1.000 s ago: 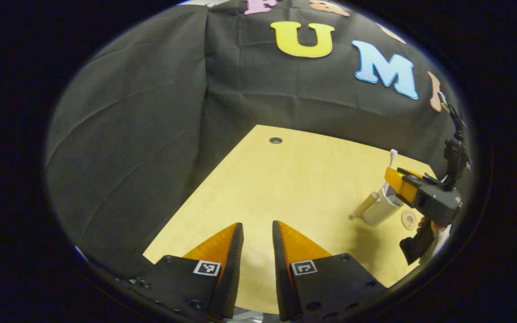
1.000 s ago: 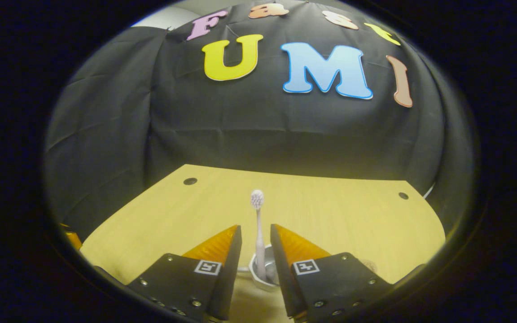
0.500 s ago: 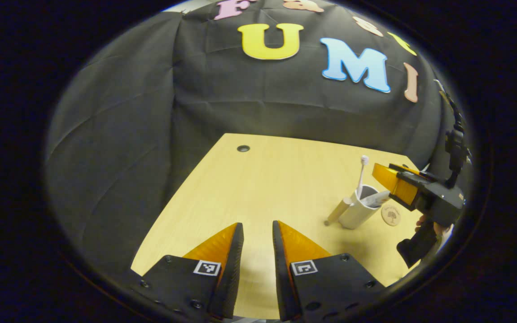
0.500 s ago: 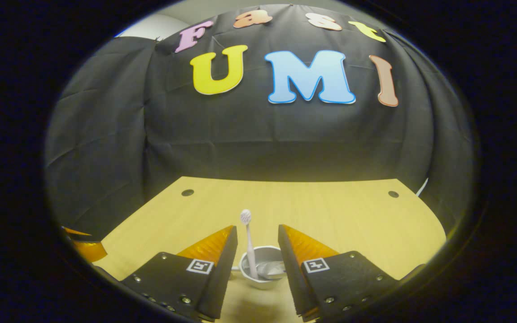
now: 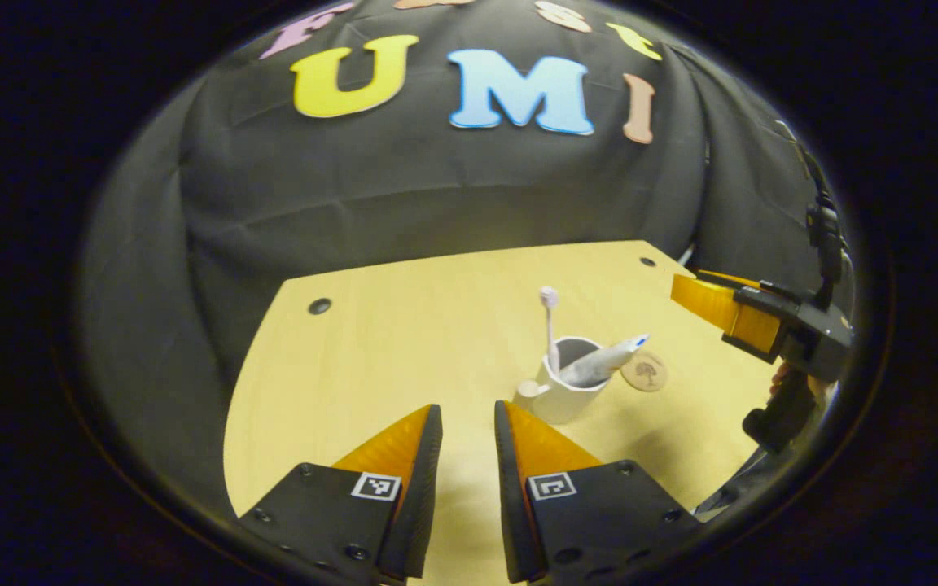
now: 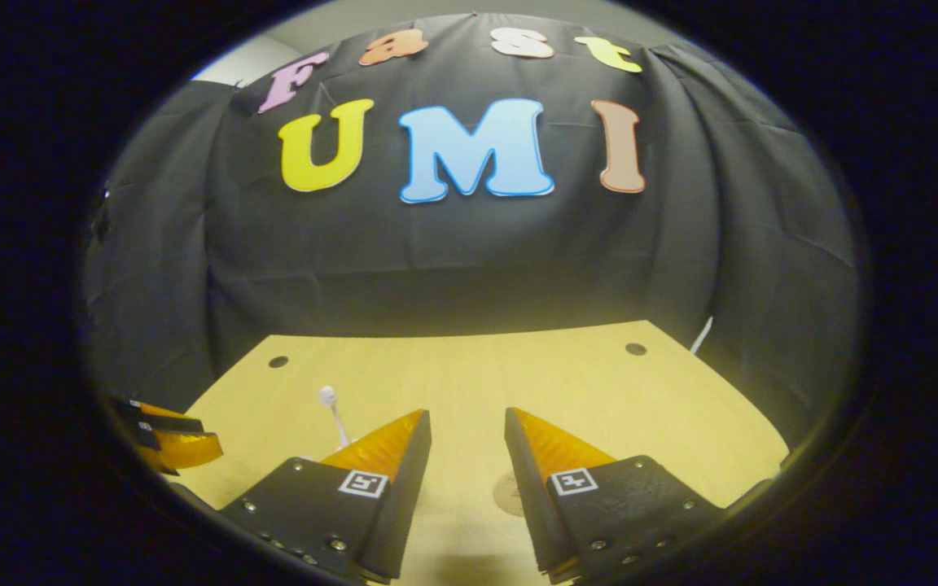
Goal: Put the toothbrush and toothpaste on the desktop into the cup, then pick up the cup and place it on the coaster on the desktop.
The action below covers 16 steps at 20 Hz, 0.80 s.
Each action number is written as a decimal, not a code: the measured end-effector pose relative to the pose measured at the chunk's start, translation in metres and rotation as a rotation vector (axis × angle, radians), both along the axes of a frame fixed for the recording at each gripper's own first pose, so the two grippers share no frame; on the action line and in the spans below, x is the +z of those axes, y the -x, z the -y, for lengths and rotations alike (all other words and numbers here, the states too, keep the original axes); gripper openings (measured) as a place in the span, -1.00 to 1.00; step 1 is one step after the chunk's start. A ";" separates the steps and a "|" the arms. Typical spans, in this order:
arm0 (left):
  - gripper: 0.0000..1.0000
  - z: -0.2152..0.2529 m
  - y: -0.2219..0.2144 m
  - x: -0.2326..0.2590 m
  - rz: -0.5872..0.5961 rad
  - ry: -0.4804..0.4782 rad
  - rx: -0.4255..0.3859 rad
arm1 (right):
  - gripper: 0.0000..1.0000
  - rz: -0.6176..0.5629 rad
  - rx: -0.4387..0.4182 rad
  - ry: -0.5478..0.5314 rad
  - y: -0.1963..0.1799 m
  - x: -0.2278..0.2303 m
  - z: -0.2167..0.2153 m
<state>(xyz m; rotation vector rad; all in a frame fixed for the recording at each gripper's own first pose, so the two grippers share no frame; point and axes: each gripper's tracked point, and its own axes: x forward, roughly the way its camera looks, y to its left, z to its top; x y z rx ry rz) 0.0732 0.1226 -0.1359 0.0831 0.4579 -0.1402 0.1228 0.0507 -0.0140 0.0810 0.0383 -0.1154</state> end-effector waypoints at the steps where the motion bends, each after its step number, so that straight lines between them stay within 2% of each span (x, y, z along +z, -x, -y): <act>1: -0.14 0.007 -0.008 -0.003 -0.016 -0.023 -0.059 | 0.15 -0.009 -0.026 -0.011 0.006 -0.004 0.012; 2: -0.23 0.015 -0.014 -0.006 -0.035 -0.048 -0.122 | 0.15 -0.019 -0.052 -0.023 0.012 -0.009 0.024; 7: -0.22 0.055 -0.040 -0.048 -0.186 -0.216 -0.435 | 0.17 -0.059 -0.178 -0.073 0.043 -0.028 0.077; 8: -0.14 0.059 -0.041 -0.055 -0.224 -0.251 -0.486 | 0.17 -0.064 -0.202 -0.081 0.049 -0.031 0.086; 10: -0.23 0.061 -0.048 -0.063 -0.280 -0.311 -0.561 | 0.17 -0.071 -0.247 -0.097 0.058 -0.035 0.101; 16: -0.24 0.049 -0.069 -0.069 -0.364 -0.510 -0.690 | 0.15 -0.107 -0.345 -0.131 0.080 -0.070 0.138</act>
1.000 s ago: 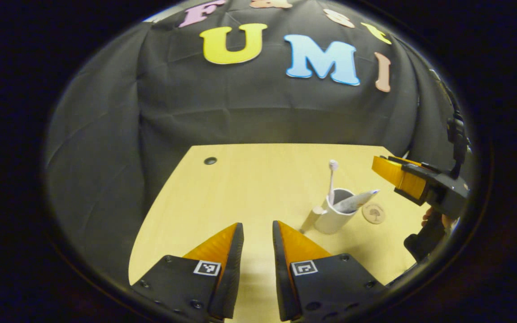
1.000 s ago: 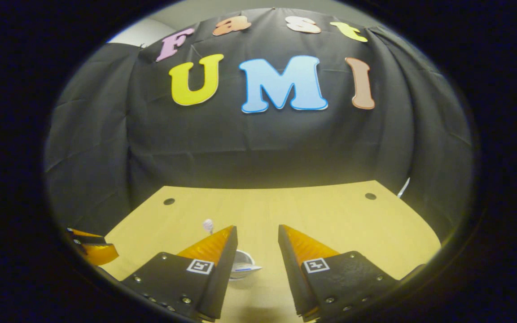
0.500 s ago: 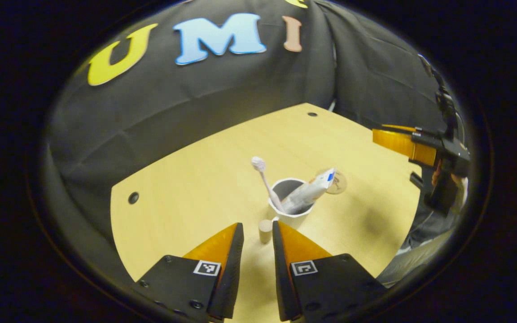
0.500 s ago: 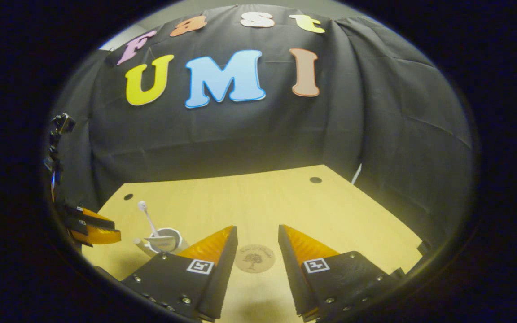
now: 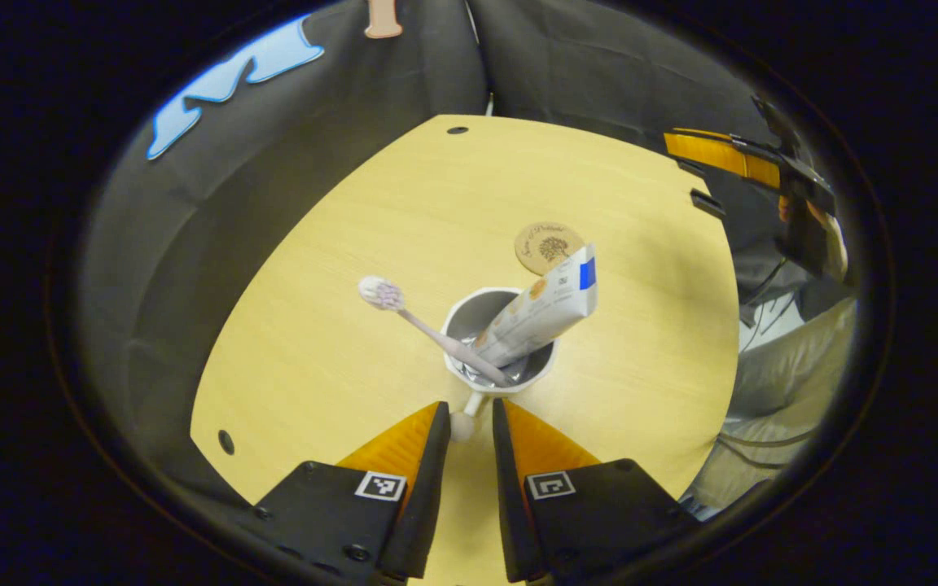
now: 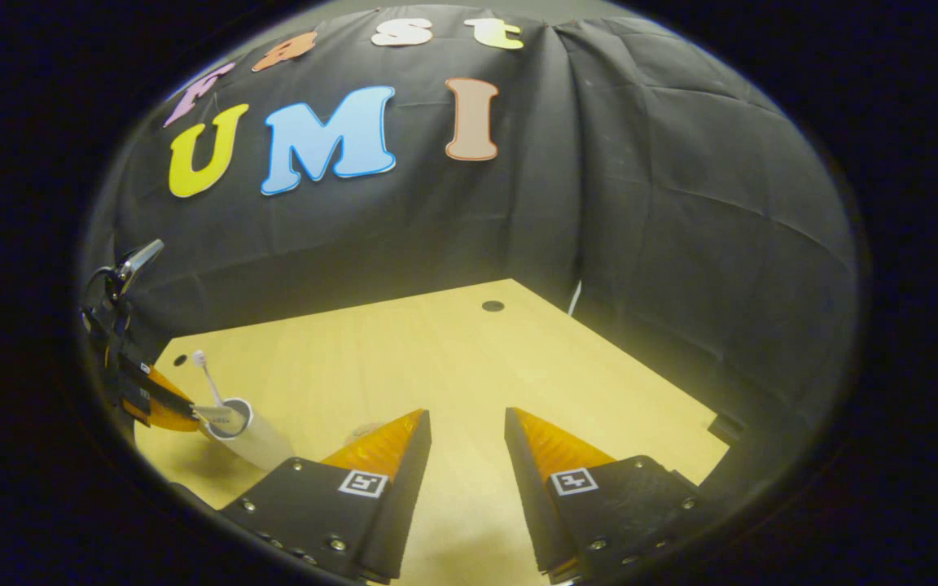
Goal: Put the toothbrush and toothpaste on the desktop into the cup, then pick up the cup and place it on the coaster on the desktop.
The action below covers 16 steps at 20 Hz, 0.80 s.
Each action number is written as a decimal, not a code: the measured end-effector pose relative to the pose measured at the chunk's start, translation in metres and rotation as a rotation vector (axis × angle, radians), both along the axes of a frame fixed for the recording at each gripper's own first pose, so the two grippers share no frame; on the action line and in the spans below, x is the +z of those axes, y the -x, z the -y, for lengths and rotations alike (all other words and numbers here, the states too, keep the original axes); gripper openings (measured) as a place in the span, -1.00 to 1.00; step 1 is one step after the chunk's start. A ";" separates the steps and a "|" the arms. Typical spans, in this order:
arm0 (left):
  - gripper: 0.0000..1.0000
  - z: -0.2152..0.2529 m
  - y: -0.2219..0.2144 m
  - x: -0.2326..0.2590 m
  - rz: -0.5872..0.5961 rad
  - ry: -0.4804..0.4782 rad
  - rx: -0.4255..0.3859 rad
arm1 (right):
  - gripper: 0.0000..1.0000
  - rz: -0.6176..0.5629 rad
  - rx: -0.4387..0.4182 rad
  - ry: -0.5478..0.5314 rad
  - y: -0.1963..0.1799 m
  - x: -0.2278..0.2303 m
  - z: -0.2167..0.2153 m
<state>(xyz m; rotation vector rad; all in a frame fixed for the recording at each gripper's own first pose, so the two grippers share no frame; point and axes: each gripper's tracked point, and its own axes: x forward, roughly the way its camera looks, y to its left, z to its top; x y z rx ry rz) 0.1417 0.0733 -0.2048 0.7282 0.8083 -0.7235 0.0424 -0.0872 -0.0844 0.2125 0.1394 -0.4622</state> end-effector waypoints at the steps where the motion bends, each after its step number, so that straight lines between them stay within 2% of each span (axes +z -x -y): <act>1: -0.26 -0.001 -0.001 -0.001 0.000 -0.033 -0.026 | 0.15 -0.006 -0.011 -0.009 0.002 -0.005 0.005; 4: -0.29 -0.013 -0.003 0.004 -0.003 -0.138 -0.107 | 0.17 -0.018 -0.044 -0.033 0.009 -0.015 0.018; 5: -0.22 -0.014 -0.004 0.004 -0.012 -0.170 -0.136 | 0.17 -0.021 -0.053 -0.044 0.011 -0.017 0.021; 10: -0.22 -0.012 -0.001 0.005 -0.068 -0.303 -0.291 | 0.15 -0.031 -0.089 -0.072 0.015 -0.024 0.034; 11: -0.05 -0.012 -0.002 0.003 -0.077 -0.323 -0.310 | 0.15 -0.035 -0.094 -0.075 0.015 -0.025 0.036; 16: 0.09 -0.005 -0.006 -0.005 -0.147 -0.374 -0.366 | 0.15 -0.058 -0.129 -0.092 0.021 -0.032 0.041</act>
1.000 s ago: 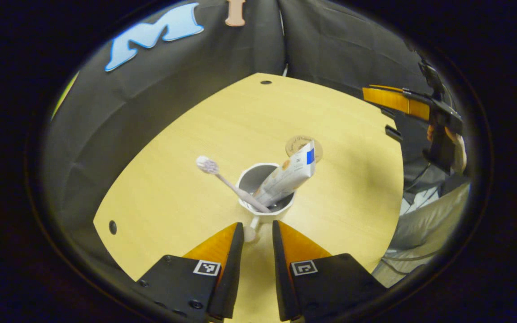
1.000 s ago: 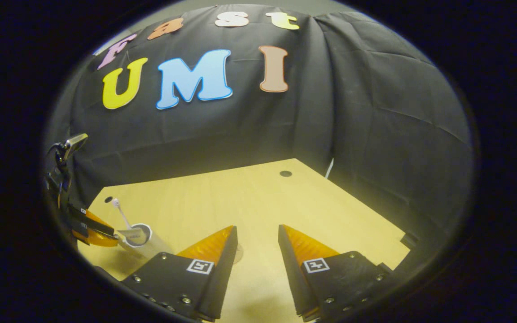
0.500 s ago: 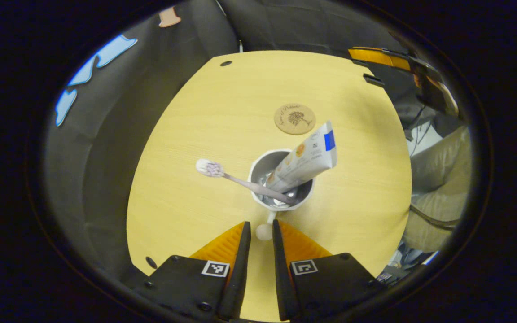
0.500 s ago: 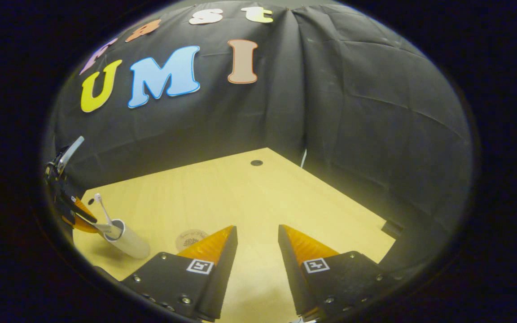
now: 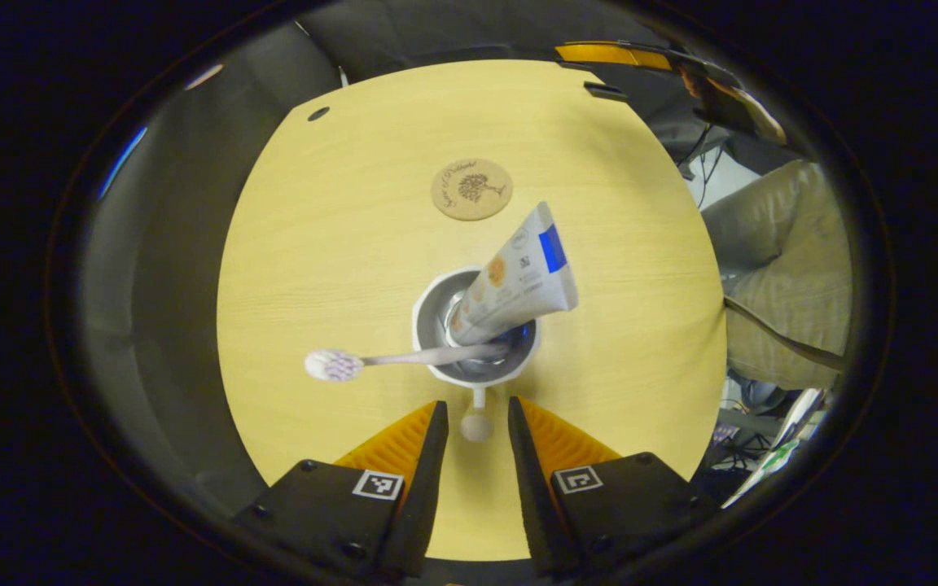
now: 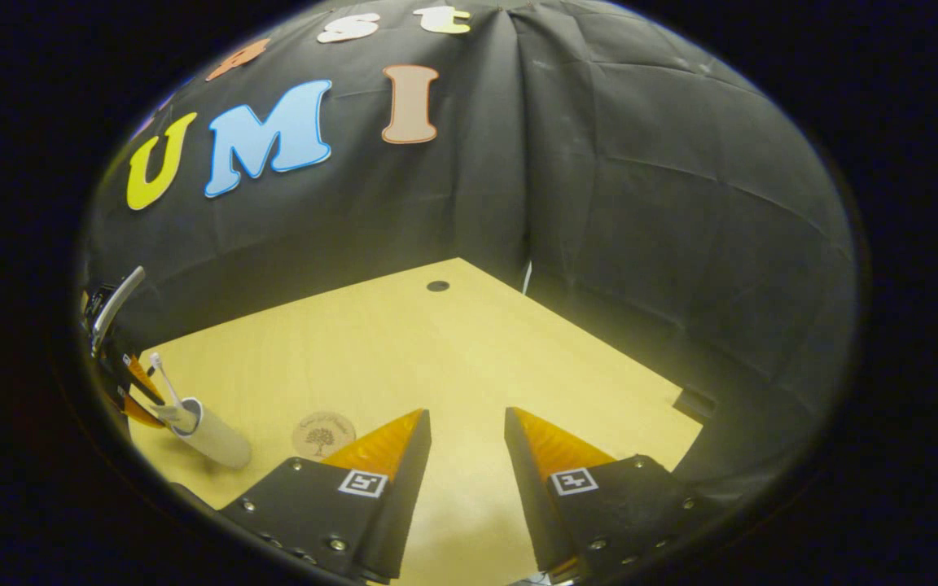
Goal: Put the toothbrush and toothpaste on the desktop into the cup, then pick up the cup and place it on the coaster on the desktop.
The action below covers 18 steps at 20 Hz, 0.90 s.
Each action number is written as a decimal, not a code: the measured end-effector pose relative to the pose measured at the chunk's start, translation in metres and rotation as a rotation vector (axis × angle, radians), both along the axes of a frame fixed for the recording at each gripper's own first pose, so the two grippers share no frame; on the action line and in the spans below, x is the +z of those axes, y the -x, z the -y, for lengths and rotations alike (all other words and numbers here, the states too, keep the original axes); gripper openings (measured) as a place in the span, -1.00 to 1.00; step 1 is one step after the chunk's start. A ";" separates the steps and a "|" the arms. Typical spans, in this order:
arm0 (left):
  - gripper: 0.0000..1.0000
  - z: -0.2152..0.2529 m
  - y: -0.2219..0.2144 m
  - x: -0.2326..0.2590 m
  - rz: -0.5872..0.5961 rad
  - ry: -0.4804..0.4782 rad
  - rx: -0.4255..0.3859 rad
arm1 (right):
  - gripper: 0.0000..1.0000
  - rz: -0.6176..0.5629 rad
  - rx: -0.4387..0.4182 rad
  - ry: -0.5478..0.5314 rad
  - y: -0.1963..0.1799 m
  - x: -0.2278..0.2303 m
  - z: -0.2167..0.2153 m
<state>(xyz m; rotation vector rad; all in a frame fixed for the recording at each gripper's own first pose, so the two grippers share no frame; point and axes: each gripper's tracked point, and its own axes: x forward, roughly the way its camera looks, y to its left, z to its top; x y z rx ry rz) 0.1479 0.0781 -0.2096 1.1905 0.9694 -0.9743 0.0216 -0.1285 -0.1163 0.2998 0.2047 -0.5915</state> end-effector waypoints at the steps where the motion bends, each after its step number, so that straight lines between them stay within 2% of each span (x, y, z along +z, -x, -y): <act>1: 0.12 0.001 -0.001 -0.002 -0.014 -0.009 0.003 | 0.15 -0.005 -0.008 -0.005 0.000 0.000 0.000; 3: 0.19 0.001 -0.003 -0.008 -0.036 -0.030 0.003 | 0.16 -0.017 -0.024 -0.014 0.003 -0.003 0.002; 4: 0.07 0.001 -0.004 -0.010 -0.045 -0.041 -0.007 | 0.16 -0.024 -0.032 -0.018 0.003 -0.004 0.003; 5: 0.06 0.001 -0.004 -0.013 -0.060 -0.055 -0.012 | 0.15 -0.031 -0.039 -0.019 0.003 -0.005 0.003; 6: -0.09 -0.001 -0.004 -0.016 -0.072 -0.067 -0.010 | 0.15 -0.038 -0.045 -0.021 0.004 -0.006 0.002; 7: 0.05 -0.002 -0.005 -0.022 -0.083 -0.075 -0.005 | 0.15 -0.044 -0.050 -0.023 0.004 -0.006 0.002; 12: 0.06 0.004 -0.011 -0.042 -0.090 -0.040 0.034 | 0.15 -0.070 -0.070 -0.036 0.007 -0.008 0.004; 13: -0.07 0.004 -0.011 -0.046 -0.094 -0.037 0.037 | 0.15 -0.075 -0.073 -0.041 0.007 -0.008 0.003; 14: 0.19 0.003 -0.010 -0.050 -0.096 -0.034 0.037 | 0.15 -0.078 -0.075 -0.044 0.009 -0.007 0.003; 16: 0.19 0.000 -0.006 -0.057 -0.105 -0.032 0.039 | 0.15 -0.085 -0.080 -0.048 0.009 -0.010 0.003; 17: -0.29 0.002 -0.009 -0.061 -0.097 -0.035 0.040 | 0.15 -0.089 -0.081 -0.049 0.009 -0.010 0.003; 18: -0.31 0.001 -0.008 -0.061 -0.096 -0.035 0.040 | 0.15 -0.094 -0.081 -0.051 0.009 -0.011 0.002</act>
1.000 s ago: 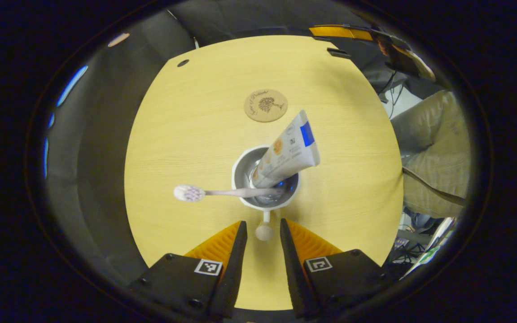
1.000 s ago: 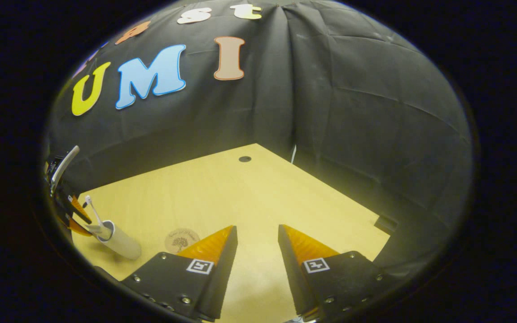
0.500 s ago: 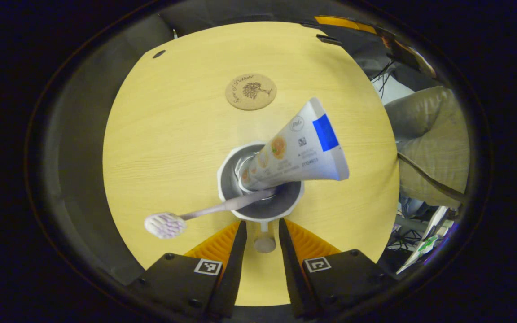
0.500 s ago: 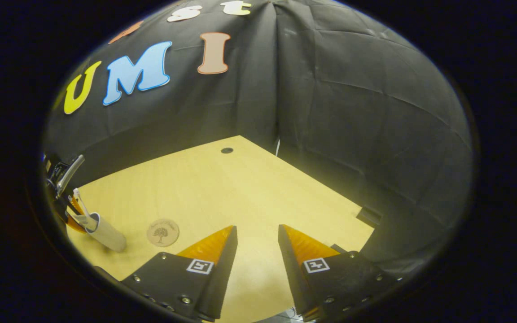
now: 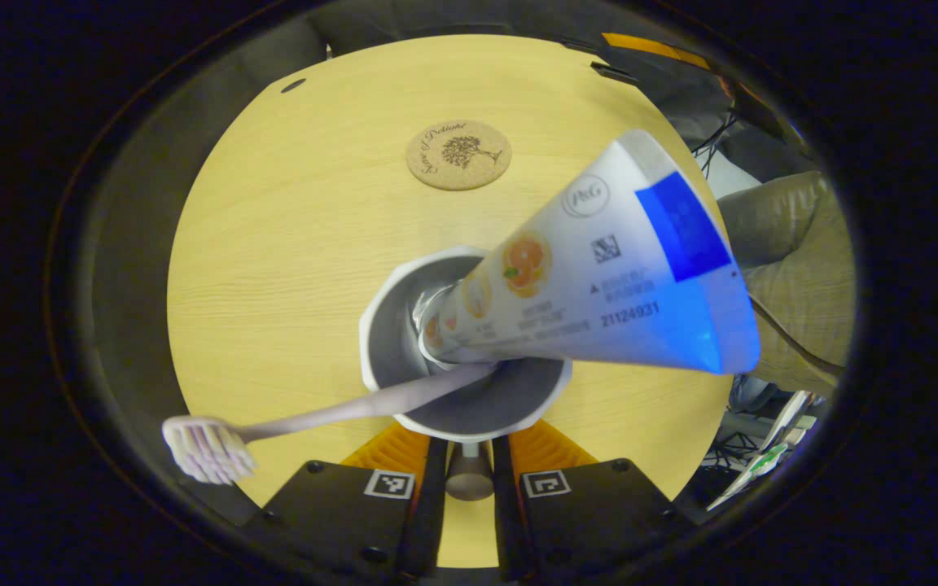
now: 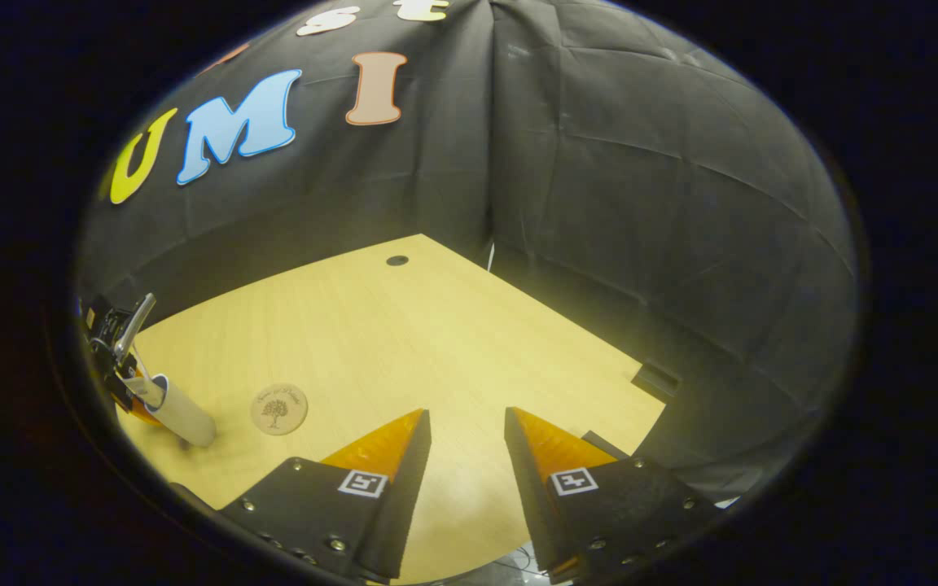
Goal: Put the toothbrush and toothpaste on the desktop into the cup, then pick up the cup and place it on the coaster on the desktop.
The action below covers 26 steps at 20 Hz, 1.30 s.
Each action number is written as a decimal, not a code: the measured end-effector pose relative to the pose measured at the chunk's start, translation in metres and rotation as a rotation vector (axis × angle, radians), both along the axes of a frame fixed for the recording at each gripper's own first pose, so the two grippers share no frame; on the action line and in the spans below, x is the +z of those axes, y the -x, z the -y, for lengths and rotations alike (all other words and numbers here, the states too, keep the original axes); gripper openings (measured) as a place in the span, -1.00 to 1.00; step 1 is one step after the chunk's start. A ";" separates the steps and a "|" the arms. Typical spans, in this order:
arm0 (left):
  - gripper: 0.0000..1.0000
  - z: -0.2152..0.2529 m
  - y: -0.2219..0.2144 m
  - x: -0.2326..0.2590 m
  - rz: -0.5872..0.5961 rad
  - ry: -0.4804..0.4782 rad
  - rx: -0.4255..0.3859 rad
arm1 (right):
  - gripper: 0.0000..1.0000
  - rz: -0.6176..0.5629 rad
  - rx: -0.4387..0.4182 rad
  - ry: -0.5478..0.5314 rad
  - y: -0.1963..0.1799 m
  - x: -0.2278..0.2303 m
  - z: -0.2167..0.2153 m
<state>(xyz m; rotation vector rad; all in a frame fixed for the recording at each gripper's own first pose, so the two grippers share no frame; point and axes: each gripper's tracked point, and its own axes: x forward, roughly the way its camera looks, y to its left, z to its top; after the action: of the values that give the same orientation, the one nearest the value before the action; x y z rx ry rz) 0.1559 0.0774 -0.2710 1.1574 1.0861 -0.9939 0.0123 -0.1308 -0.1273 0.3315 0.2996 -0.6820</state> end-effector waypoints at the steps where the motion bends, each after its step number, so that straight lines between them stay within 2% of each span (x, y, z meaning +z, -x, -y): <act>1: -0.26 0.001 0.000 -0.001 0.003 0.009 0.005 | 0.15 -0.005 0.004 -0.004 0.000 0.000 -0.001; 2: -0.40 0.002 0.001 -0.001 0.004 0.009 0.012 | 0.15 -0.010 0.010 -0.006 0.000 -0.002 -0.002; 3: -0.40 0.005 0.001 0.000 0.014 0.023 0.012 | 0.16 -0.013 0.018 -0.005 0.000 -0.001 -0.002; 4: -0.51 0.005 -0.001 -0.001 0.021 0.025 0.020 | 0.16 -0.018 0.026 -0.003 0.001 -0.002 -0.002; 7: -0.52 0.010 0.005 -0.001 0.008 0.055 0.042 | 0.17 -0.022 0.048 0.003 0.001 -0.003 -0.003; 13: -0.52 0.042 -0.003 0.027 0.045 0.095 0.002 | 0.17 -0.026 0.090 -0.007 0.000 -0.002 -0.013; 18: -0.55 0.099 -0.017 0.046 0.066 0.109 -0.090 | 0.17 -0.029 0.106 -0.020 0.000 -0.004 -0.016; 21: -0.52 0.113 -0.025 0.052 0.068 0.085 -0.151 | 0.15 -0.025 0.099 -0.027 0.001 -0.005 -0.014; 26: -0.52 0.128 -0.036 0.057 0.057 0.064 -0.201 | 0.17 -0.018 0.058 -0.057 0.005 -0.006 -0.007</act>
<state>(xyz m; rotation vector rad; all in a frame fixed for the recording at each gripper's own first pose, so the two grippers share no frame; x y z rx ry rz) 0.1923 -0.0503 -0.2144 1.2523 0.8996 -1.1358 0.0069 -0.1238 -0.1336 0.3701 0.3449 -0.6203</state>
